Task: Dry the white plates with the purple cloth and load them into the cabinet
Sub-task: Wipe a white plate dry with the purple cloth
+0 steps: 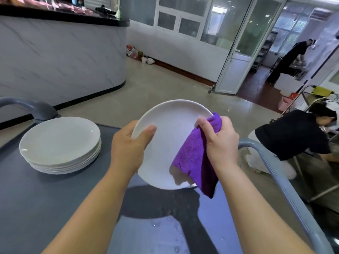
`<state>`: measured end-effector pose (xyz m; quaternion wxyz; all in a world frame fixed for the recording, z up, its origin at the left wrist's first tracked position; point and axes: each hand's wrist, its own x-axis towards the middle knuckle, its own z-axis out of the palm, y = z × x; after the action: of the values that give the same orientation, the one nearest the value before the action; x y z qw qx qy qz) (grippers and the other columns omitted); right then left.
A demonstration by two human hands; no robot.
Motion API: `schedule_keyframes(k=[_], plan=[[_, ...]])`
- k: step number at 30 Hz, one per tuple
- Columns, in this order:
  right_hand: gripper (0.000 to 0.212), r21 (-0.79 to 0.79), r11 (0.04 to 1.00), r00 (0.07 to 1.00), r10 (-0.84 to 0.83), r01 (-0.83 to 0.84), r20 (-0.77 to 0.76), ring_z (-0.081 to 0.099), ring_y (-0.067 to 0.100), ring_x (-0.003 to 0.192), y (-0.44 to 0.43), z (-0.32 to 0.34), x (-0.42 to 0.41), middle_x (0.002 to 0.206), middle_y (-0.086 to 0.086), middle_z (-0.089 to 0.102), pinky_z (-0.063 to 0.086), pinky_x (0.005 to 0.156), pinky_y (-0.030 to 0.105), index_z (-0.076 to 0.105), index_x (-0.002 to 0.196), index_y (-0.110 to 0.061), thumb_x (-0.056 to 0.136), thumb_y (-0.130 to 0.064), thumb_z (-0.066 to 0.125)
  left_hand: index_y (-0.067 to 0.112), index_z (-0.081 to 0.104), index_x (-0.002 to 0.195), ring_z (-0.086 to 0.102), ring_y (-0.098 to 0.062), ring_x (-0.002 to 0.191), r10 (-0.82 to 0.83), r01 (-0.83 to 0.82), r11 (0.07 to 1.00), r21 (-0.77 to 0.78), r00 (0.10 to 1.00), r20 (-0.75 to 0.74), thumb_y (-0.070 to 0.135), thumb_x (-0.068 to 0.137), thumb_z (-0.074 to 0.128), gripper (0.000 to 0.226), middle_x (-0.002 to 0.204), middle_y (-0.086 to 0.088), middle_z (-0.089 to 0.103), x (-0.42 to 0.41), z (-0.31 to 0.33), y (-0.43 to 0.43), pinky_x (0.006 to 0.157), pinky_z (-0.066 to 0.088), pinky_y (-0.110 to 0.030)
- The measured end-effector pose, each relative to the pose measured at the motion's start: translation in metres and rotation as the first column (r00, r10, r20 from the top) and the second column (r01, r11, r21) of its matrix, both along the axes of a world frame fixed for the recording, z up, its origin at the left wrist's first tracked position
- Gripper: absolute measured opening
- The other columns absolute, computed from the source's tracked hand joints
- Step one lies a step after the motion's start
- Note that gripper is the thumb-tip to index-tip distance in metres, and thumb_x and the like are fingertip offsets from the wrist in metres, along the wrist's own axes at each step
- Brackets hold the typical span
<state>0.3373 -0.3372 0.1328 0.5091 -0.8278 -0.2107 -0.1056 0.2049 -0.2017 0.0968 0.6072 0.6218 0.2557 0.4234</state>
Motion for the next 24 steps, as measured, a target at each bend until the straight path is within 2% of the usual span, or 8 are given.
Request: schedule_keyframes(k=[2,6,10,13,17,20,22,24], plan=[[0.036,0.186,0.975,0.988,-0.104,0.125,-0.115,0.054,0.012,0.068,0.003,-0.015,-0.007,0.072,-0.008,0.057,0.037,0.055,0.014,0.054,0.087,-0.014,0.088,-0.049,0.060,0.038,0.066,0.070,0.061,-0.001,0.064,0.065,-0.066,0.998,0.016,0.997,0.051,0.025,0.087,0.070,0.022,0.067,0.019,0.067,0.001,0.000,-0.006,0.065,0.052,-0.031],[0.050,0.303,0.914,0.921,-0.151,0.269,-0.360,0.059,0.021,0.074,0.017,-0.057,-0.026,0.078,0.002,0.063,0.043,0.066,0.030,0.056,0.088,-0.006,0.090,-0.056,0.053,0.034,0.064,0.083,0.066,-0.008,0.082,0.191,-0.155,0.966,-0.207,0.967,0.167,0.026,0.091,0.064,0.011,0.082,0.014,0.070,0.008,-0.004,-0.023,0.074,0.053,-0.030],[0.045,0.250,0.949,0.955,-0.123,0.193,-0.270,0.055,0.019,0.069,0.009,-0.047,-0.014,0.074,0.001,0.060,0.039,0.057,0.024,0.056,0.084,-0.007,0.091,-0.051,0.056,0.030,0.062,0.093,0.067,-0.015,0.087,0.003,0.042,0.966,-0.254,0.985,0.173,0.023,0.090,0.066,0.008,0.093,0.008,0.071,0.000,-0.013,-0.016,0.072,0.052,-0.031],[0.035,0.095,0.994,0.994,-0.040,0.050,-0.104,0.054,0.013,0.068,-0.003,-0.016,-0.003,0.073,-0.006,0.059,0.037,0.057,0.015,0.057,0.083,-0.012,0.087,-0.047,0.062,0.030,0.066,0.091,0.067,-0.015,0.084,-0.177,0.195,0.965,-0.178,0.978,0.109,0.037,0.073,0.072,0.020,0.091,0.006,0.072,-0.010,-0.011,0.003,0.067,0.053,-0.031],[0.033,-0.092,0.995,0.997,0.040,-0.034,0.066,0.056,0.009,0.073,0.000,0.006,-0.006,0.076,-0.008,0.063,0.041,0.063,0.027,0.061,0.085,-0.018,0.081,-0.049,0.068,0.037,0.066,0.086,0.069,-0.019,0.085,-0.067,0.071,0.988,-0.136,0.997,0.035,0.036,0.077,0.077,0.014,0.087,0.009,0.072,-0.012,-0.009,0.003,0.078,0.058,-0.046],[0.033,0.018,0.999,0.997,-0.041,0.040,0.063,0.054,0.012,0.074,0.003,0.004,-0.018,0.076,-0.010,0.059,0.036,0.064,0.027,0.057,0.088,-0.017,0.085,-0.049,0.064,0.036,0.069,0.083,0.070,-0.021,0.085,0.035,-0.012,0.980,-0.199,0.993,0.109,0.027,0.085,0.072,0.010,0.084,0.008,0.073,-0.010,-0.011,-0.001,0.079,0.058,-0.047],[0.034,0.175,0.971,0.986,-0.151,0.162,-0.077,0.052,0.009,0.069,0.007,-0.014,-0.031,0.075,-0.010,0.056,0.035,0.057,0.019,0.055,0.089,-0.014,0.089,-0.048,0.060,0.034,0.069,0.082,0.069,-0.017,0.084,0.092,-0.046,0.967,-0.250,0.980,0.175,0.025,0.086,0.071,0.010,0.084,0.008,0.073,-0.007,-0.010,-0.007,0.079,0.057,-0.042],[0.040,0.270,0.930,0.953,-0.185,0.249,-0.240,0.055,0.013,0.070,0.012,-0.039,-0.046,0.077,-0.004,0.059,0.034,0.056,0.023,0.055,0.091,-0.009,0.092,-0.049,0.056,0.031,0.066,0.085,0.068,-0.010,0.082,0.115,-0.056,0.957,-0.283,0.974,0.196,0.022,0.088,0.068,0.010,0.084,0.013,0.072,-0.006,-0.010,-0.014,0.081,0.055,-0.035]])
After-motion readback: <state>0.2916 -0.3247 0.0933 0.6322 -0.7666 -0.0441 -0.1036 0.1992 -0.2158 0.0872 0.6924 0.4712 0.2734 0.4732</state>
